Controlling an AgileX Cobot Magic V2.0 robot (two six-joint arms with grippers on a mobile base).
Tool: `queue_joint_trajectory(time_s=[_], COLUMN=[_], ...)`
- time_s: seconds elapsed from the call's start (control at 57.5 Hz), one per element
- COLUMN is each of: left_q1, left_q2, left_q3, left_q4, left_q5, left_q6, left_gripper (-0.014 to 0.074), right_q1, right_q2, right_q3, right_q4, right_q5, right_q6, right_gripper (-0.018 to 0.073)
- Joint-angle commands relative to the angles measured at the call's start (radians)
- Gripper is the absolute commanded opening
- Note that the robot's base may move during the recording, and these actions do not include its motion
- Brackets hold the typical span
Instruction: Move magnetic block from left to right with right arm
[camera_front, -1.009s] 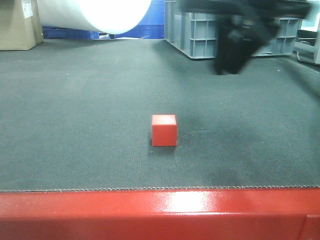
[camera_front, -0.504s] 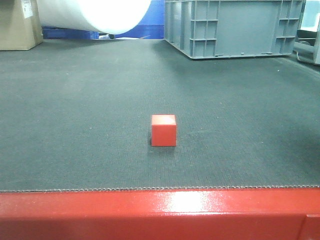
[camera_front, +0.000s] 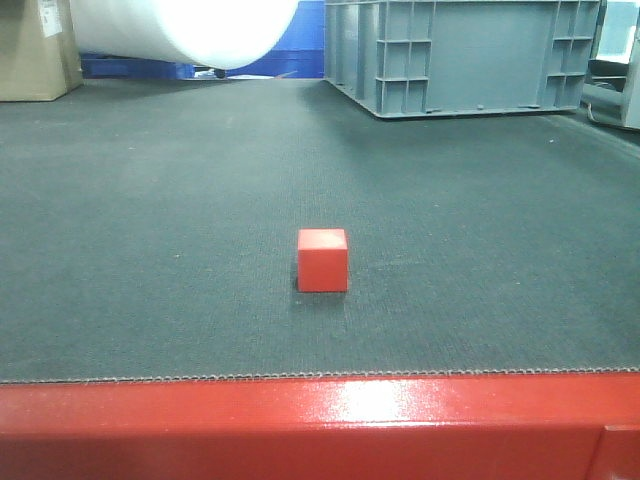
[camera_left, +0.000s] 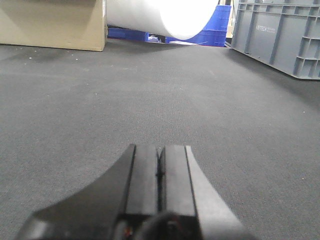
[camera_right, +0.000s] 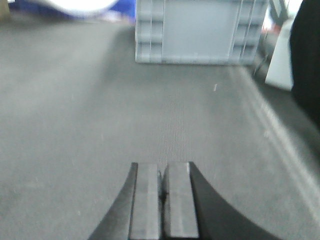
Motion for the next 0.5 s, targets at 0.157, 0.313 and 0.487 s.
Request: queue_joint_trajectory(time_s=[0.157,0.313,0.487], left_q1=[0.001,0.001,0.001], left_q2=[-0.01,-0.01,-0.01], left_q3=[0.007,0.007,0.007], left_q4=[-0.003,-0.003,-0.003], left_q5=[-0.078,-0.078,-0.078], left_q6=[-0.007,-0.007,-0.007], left_gripper=[-0.0126,-0.0126,-0.0126], right_q1=[-0.006,-0.006,-0.006], right_q2=[-0.088,-0.088,-0.093], right_q3=[-0.014,-0.014,0.002], right_q4=[0.003,0.003,0.003], right_q5=[-0.094,-0.093,-0.111], right_q6=[-0.013,-0.013,-0.013], right_gripper=[0.0017,0.0017,0.0017])
